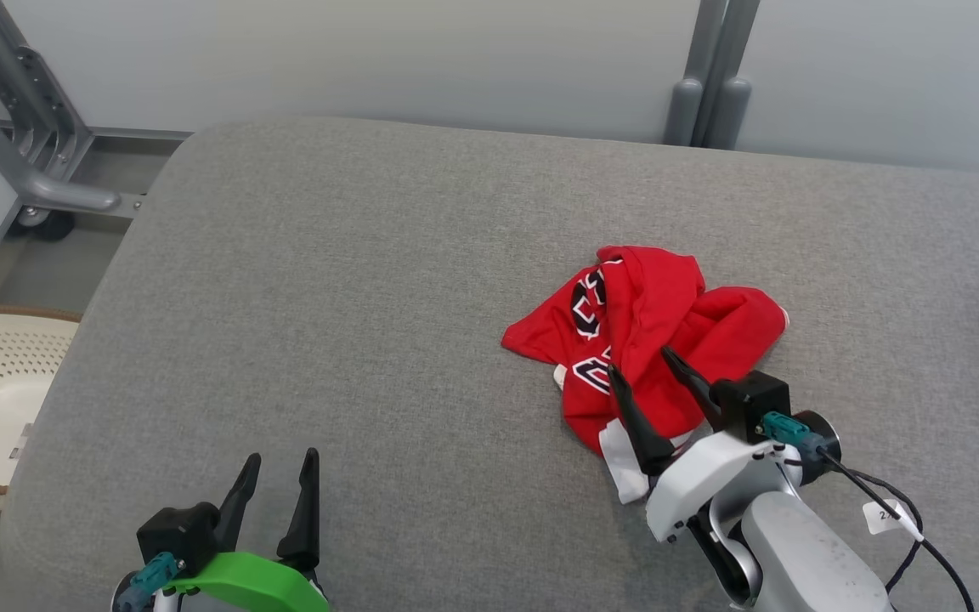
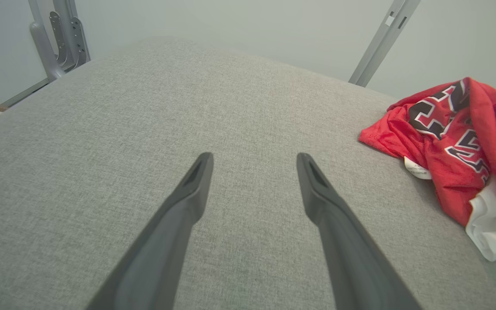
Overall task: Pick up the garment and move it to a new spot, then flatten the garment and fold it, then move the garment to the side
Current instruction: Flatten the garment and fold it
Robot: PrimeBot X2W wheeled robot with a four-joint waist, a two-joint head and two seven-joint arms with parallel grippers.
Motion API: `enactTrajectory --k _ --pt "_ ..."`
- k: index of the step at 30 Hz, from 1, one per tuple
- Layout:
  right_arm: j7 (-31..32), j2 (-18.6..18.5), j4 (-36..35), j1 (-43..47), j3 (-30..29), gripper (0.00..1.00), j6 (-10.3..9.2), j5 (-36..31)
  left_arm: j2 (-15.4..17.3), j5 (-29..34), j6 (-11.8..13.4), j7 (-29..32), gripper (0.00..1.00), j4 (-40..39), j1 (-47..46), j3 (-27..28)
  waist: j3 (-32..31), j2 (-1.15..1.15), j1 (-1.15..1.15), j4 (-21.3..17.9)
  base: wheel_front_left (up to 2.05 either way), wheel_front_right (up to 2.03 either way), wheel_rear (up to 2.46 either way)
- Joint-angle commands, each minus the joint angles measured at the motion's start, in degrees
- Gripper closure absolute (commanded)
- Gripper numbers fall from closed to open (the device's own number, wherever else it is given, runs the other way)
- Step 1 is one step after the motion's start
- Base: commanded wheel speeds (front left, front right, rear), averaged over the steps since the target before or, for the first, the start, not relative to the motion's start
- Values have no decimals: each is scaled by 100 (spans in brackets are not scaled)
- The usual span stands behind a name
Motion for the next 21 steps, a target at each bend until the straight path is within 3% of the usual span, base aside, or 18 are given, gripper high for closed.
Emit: enactTrajectory --k 1,10,11,12,13,21 --pt "-15 -23 177 -56 -1 0 -7 -2 39 -54 -19 5 0 35 -12 -11 10 0 0 160 0 0 0" --pt "-15 -23 732 -193 41 0 -7 40 30 -102 -19 5 0 77 72 -9 -45 0 0 221 0 0 0" --pt "-15 -23 786 -211 31 16 -7 27 23 -126 -19 5 0 97 75 -49 -47 0 0 215 0 0 0" --pt "-15 -22 821 -223 16 62 -7 2 22 -139 -19 5 0 105 65 -65 -45 0 0 207 0 0 0" --pt "-15 -21 853 -236 14 100 -7 -11 21 -160 -19 5 0 112 52 -89 -40 0 0 197 0 0 0" --pt "-15 -27 395 -289 -269 100 -8 205 30 -173 -19 5 0 85 109 -138 -138 0 0 42 0 0 0"
